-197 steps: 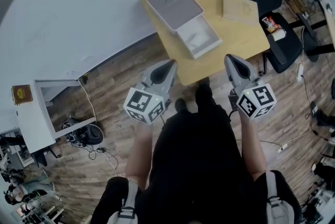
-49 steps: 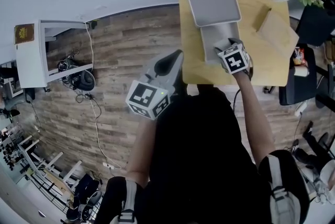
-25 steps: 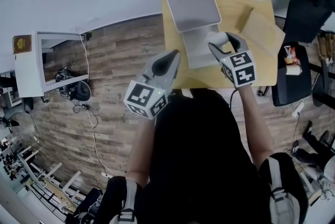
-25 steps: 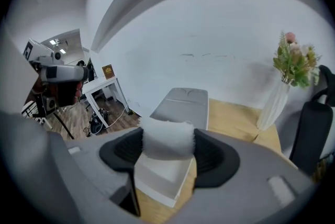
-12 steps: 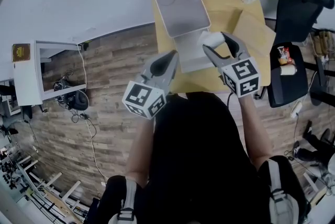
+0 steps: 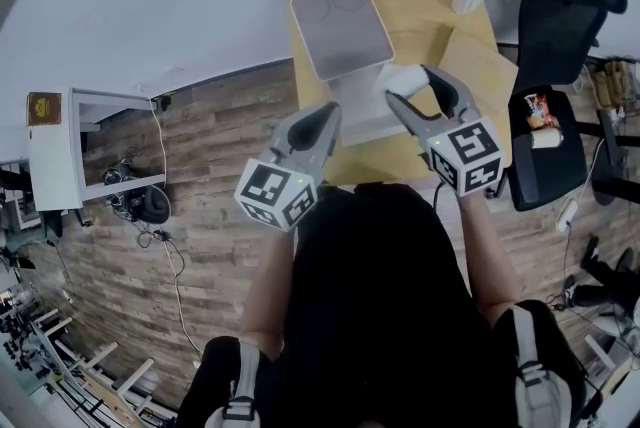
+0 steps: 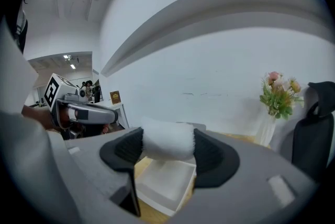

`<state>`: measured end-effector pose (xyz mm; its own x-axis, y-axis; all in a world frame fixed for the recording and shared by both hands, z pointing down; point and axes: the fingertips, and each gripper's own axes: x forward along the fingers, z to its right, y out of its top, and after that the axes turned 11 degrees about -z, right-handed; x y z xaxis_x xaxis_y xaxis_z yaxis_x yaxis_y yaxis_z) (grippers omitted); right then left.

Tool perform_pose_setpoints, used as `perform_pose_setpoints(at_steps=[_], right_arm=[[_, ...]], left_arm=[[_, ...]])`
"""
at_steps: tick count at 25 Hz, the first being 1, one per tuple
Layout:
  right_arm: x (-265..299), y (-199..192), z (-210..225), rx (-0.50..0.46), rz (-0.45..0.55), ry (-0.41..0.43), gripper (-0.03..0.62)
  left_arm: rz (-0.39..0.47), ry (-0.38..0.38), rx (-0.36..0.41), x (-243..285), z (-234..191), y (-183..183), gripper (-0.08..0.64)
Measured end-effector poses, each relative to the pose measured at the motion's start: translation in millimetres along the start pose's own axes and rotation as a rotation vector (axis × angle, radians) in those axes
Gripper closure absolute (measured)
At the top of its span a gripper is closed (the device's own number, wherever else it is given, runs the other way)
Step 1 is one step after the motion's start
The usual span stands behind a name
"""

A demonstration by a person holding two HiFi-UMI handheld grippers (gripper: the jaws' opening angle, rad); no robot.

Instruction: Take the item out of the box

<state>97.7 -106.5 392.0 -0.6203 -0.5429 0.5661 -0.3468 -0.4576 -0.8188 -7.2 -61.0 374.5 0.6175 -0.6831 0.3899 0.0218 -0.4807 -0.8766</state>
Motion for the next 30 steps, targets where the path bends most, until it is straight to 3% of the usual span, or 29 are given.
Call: perform_pose_setpoints(at_steps=[18, 30], right_arm=[[-37.1, 38.3, -6.3, -0.009, 0.180, 0.003, 0.305], [-36.9, 30.4, -9.4, -0.059, 0.167, -0.017, 0.307]], left_arm=[[0.024, -0.012, 0.034, -4.0, 8.5, 19.0, 0.546], [0.023, -0.027, 0.031, 0.4, 10.5, 19.6, 0.546]])
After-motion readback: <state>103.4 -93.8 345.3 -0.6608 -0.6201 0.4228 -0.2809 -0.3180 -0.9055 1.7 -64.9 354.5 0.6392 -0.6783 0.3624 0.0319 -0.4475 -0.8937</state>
